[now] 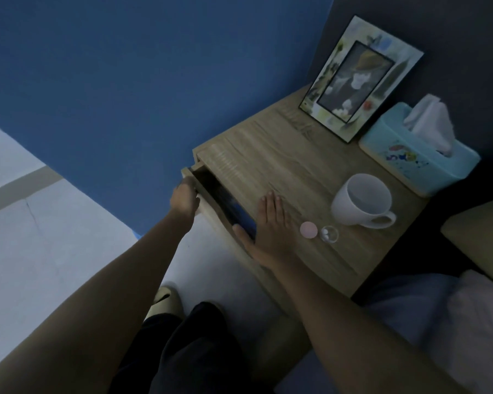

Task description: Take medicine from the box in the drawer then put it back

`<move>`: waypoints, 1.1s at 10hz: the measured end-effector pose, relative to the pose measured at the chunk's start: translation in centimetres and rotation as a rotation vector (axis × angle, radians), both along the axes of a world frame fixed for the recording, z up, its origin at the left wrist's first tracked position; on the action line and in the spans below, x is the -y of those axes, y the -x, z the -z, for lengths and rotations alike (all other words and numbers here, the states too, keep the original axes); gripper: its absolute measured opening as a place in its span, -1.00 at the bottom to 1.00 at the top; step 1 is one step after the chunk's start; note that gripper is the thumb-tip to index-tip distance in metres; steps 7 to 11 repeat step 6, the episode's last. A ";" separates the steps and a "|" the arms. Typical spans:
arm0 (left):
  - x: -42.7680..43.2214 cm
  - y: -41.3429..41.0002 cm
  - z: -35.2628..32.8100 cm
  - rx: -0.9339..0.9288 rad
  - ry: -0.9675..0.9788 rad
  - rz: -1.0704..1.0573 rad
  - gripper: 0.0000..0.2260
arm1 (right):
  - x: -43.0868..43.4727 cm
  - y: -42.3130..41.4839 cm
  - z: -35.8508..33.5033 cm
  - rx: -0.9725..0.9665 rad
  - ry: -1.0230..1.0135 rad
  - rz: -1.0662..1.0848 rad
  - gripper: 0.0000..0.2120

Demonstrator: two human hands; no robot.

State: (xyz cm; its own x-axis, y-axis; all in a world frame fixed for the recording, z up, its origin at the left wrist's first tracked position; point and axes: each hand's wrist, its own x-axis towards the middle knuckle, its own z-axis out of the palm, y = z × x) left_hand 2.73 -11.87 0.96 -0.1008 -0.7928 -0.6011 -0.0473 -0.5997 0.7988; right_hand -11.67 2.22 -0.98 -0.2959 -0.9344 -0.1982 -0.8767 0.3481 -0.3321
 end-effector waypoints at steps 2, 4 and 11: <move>1.1 3.2 0.1 -0.192 -0.028 -0.060 -0.73 | 0.1 -0.2 0.3 -0.007 0.039 0.027 -0.09; 2.0 4.0 0.1 -0.267 -0.043 -0.011 -0.66 | 0.1 -0.2 0.2 0.015 0.030 0.015 -0.13; 2.1 2.6 -0.4 -0.111 -0.013 0.090 -0.79 | 0.3 -0.3 -0.3 0.036 0.015 0.036 -0.16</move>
